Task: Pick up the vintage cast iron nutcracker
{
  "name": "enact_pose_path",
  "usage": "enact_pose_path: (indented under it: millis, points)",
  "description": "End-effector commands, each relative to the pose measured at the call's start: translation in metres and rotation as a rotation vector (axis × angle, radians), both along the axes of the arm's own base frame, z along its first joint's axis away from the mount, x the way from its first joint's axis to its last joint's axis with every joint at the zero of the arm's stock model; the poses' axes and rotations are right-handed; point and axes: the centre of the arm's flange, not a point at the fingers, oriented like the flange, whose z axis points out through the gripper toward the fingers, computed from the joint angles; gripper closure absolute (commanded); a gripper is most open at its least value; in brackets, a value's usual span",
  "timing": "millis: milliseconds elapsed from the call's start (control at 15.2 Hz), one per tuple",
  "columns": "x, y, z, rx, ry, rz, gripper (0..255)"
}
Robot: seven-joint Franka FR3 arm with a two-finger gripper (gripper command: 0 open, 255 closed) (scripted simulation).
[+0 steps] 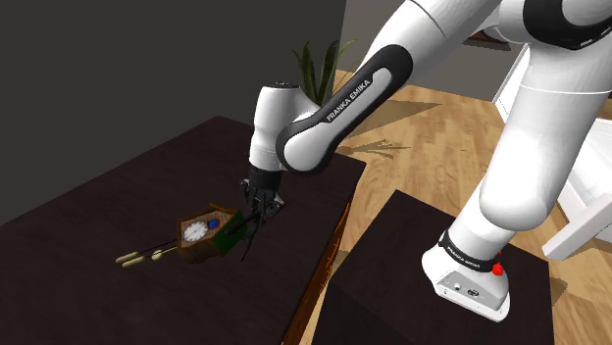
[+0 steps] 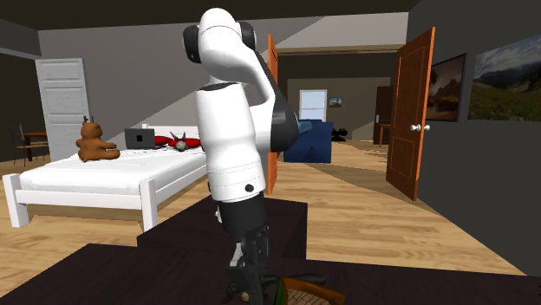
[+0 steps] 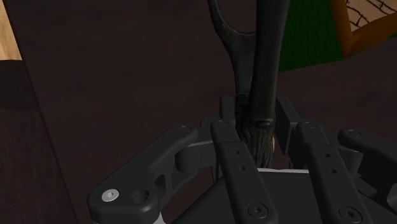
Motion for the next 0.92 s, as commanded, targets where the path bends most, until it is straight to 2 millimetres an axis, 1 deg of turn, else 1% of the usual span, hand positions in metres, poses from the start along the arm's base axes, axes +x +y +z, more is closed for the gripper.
enact_pose_path:
  millis: [0, 726, 858]
  points:
    - [0.0, -0.001, 0.011, 0.0, 0.0, -0.001, 255]
    - [0.0, -0.001, 0.069, 0.0, 0.0, -0.001, 255]
    - [0.0, -0.001, 0.07, 0.0, 0.0, -0.001, 255]
